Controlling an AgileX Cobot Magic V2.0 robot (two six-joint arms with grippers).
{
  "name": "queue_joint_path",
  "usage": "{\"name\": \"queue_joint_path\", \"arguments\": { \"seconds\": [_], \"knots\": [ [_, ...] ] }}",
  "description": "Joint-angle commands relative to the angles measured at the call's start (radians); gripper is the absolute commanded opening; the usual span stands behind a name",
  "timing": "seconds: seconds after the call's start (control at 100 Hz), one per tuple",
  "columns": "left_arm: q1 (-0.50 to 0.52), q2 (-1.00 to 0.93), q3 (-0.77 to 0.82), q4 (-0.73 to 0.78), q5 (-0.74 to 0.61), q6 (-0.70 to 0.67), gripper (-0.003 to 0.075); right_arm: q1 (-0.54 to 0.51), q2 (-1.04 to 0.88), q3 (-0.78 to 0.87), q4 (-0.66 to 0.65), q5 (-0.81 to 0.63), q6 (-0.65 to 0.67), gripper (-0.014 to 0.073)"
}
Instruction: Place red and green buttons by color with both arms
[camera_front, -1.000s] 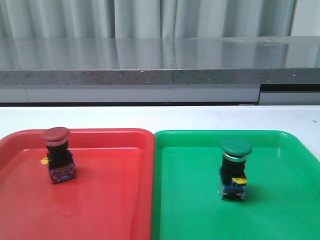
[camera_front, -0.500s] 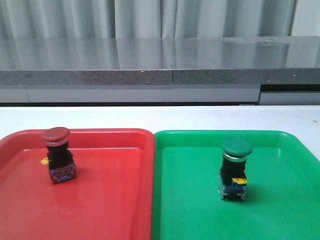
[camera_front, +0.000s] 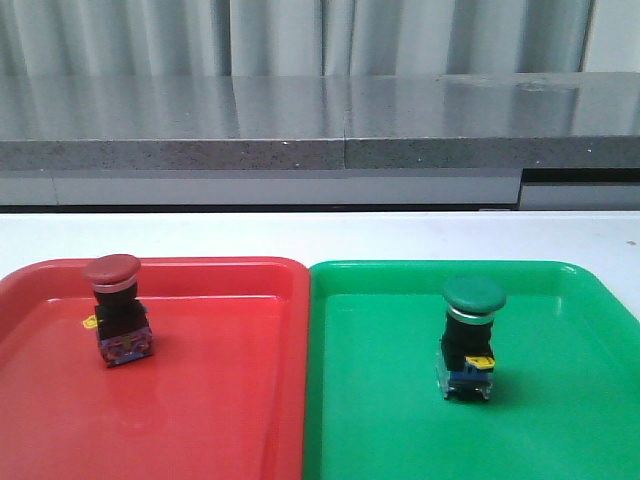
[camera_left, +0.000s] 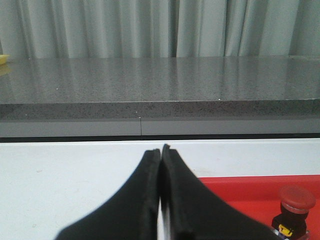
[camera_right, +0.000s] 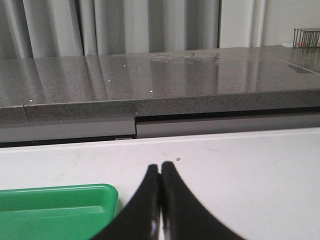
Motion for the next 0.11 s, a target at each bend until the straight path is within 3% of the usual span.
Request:
{"name": "queue_joint_path", "arguments": {
  "seconds": [0.0, 0.1],
  "knots": [
    [0.001, -0.033, 0.012, -0.010, -0.083, 0.000, -0.0020, 0.001, -0.023, -0.017, -0.015, -0.079, 0.000, -0.0054],
    [0.001, -0.033, 0.012, -0.010, -0.083, 0.000, -0.0020, 0.001, -0.023, -0.017, -0.015, -0.079, 0.000, -0.0054]
  ]
}}
